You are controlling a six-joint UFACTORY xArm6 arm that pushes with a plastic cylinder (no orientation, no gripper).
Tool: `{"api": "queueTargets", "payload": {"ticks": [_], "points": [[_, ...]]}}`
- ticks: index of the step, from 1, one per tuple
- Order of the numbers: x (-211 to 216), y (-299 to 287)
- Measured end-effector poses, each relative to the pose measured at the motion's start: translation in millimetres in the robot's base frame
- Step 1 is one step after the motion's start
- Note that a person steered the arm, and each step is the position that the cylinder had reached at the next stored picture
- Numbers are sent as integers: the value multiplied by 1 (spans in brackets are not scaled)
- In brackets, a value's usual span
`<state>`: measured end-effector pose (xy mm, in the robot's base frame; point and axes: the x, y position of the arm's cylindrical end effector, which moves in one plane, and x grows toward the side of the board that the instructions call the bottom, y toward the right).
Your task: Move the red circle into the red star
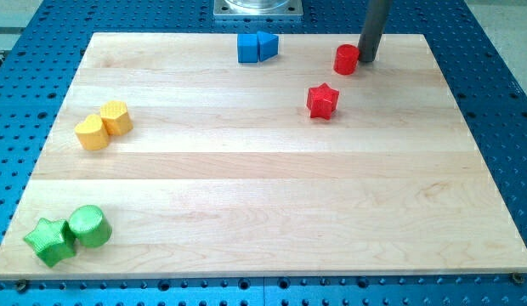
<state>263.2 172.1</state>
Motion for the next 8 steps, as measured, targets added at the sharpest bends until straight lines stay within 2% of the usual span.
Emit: {"api": "queueTargets", "payload": {"ticks": [2,3,4,5,6,8], "points": [[21,-66],[11,-72],[-27,-70],[-27,-93],[-9,-113],[55,-113]]}}
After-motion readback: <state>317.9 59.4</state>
